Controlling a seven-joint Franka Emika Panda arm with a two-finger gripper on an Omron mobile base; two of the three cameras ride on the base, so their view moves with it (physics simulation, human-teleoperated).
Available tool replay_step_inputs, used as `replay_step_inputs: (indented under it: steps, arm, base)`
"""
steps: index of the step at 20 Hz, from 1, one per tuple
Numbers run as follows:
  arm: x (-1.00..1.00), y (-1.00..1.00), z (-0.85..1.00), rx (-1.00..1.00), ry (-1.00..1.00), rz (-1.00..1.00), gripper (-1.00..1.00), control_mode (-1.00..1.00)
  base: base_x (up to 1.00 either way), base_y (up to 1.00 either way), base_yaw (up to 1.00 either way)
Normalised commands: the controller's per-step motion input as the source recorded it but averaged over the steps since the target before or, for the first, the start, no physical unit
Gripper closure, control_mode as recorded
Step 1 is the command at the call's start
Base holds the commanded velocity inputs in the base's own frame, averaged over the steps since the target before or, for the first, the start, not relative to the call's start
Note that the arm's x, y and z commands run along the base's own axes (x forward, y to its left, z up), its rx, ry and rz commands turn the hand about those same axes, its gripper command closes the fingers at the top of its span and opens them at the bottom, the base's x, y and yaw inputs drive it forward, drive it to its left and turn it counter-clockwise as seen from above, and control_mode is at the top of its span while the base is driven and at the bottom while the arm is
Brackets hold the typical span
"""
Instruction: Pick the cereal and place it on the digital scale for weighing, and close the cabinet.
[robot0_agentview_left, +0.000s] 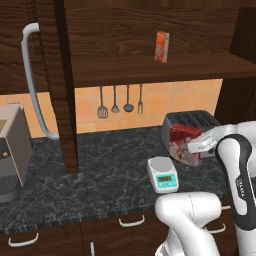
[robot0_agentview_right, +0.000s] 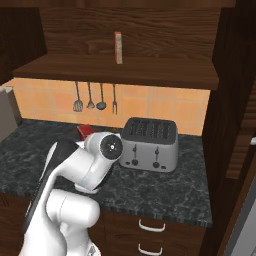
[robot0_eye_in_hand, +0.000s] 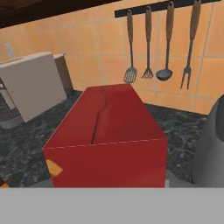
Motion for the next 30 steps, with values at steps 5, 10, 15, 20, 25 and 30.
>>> replay_step_inputs:
  steps: [5, 10, 15, 20, 25, 30]
  arm:
    - [0.41, 0.22, -0.42, 0.0, -0.02, 0.1, 1.0, -1.0]
    - [0.31, -0.04, -0.35, 0.0, 0.0, 0.07, 1.0, -1.0]
    - [0.31, 0.0, -0.43, 0.0, -0.06, 0.07, 1.0, -1.0]
    - [0.26, 0.0, -0.2, 0.07, -0.1, 0.12, 1.0, -1.0]
    - [0.38, 0.05, -0.01, 0.02, 0.0, 0.06, 1.0, -1.0]
    - [0.38, 0.0, -0.13, 0.0, 0.01, 0.0, 1.0, -1.0]
  base:
    - [0.0, 0.0, 0.0]
    - [0.0, 0.0, 0.0]
    - [0.0, 0.0, 0.0]
    - [0.0, 0.0, 0.0]
    - [0.0, 0.0, 0.0]
    - [0.0, 0.0, 0.0]
